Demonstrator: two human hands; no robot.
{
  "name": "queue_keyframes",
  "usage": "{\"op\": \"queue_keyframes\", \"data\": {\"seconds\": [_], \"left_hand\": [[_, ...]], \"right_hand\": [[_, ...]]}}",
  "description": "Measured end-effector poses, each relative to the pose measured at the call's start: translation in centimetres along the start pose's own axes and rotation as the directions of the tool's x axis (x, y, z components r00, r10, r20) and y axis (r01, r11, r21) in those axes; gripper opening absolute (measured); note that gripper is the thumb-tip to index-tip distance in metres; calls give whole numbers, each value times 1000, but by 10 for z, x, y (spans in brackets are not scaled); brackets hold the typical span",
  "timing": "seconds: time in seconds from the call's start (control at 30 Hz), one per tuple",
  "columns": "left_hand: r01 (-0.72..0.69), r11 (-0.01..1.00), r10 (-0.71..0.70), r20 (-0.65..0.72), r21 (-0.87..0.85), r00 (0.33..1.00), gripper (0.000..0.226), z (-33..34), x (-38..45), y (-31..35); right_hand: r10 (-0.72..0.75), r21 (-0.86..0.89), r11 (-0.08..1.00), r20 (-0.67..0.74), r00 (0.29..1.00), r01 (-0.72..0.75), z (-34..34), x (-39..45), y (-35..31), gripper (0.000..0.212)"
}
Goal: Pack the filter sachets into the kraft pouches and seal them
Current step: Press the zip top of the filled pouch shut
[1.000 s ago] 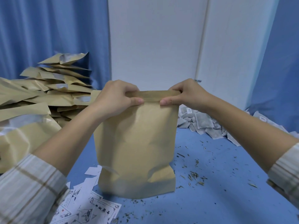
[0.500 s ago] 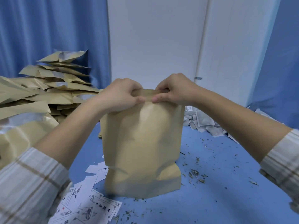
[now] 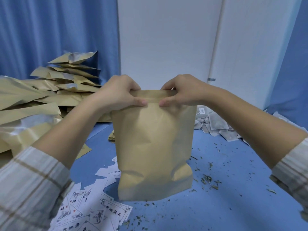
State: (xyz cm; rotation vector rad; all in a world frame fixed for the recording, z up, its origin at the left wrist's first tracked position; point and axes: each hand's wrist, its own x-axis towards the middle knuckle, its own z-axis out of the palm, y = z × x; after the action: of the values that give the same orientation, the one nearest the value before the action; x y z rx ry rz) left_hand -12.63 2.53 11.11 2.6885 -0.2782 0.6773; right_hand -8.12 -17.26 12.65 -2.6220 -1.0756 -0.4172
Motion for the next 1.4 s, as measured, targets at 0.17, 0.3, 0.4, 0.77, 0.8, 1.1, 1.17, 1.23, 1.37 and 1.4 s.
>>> {"op": "queue_keyframes", "data": {"seconds": [0.17, 0.3, 0.4, 0.77, 0.8, 1.1, 1.17, 1.23, 1.37, 1.4], "left_hand": [[-13, 999, 10, -79, -34, 997, 45, 4, -1, 6], [24, 965, -38, -48, -261, 998, 21, -13, -10, -15], [21, 904, -61, -80, -426, 995, 9, -9, -16, -22], [21, 648, -215, -156, -761, 964, 13, 34, -23, -22], [9, 624, -249, -188, -781, 950, 4, 37, -24, -22], [-85, 568, -307, -307, -819, 901, 6, 44, -19, -24], [-85, 576, -300, -307, -813, 903, 6, 44, -19, -26], [-76, 565, -306, -294, -822, 905, 6, 48, -20, -28], [-74, 526, -355, -297, -847, 886, 8, 52, -18, -33], [-75, 518, -357, -294, -852, 886, 7, 54, -18, -35]], "right_hand": [[-73, 3, 997, -35, 997, 74, -4, 13, -22, 12], [-90, -92, 992, -32, 995, 87, -3, 15, -19, 16], [-72, -25, 997, 11, 997, 72, 4, 16, -19, 12], [-83, 156, 983, -110, 990, 100, 15, 23, -18, 8], [-74, 153, 984, -93, 993, 88, 15, 22, -16, 9], [-14, 53, 998, -178, 984, 24, 6, 4, 26, 41], [10, 54, 999, -190, 982, 1, 4, -1, 36, 48], [18, 70, 998, -188, 982, -5, 4, -7, 43, 57], [111, 183, 981, -222, 969, -70, 6, -15, 56, 49], [118, 185, 980, -229, 966, -76, 7, -16, 58, 47]]}}
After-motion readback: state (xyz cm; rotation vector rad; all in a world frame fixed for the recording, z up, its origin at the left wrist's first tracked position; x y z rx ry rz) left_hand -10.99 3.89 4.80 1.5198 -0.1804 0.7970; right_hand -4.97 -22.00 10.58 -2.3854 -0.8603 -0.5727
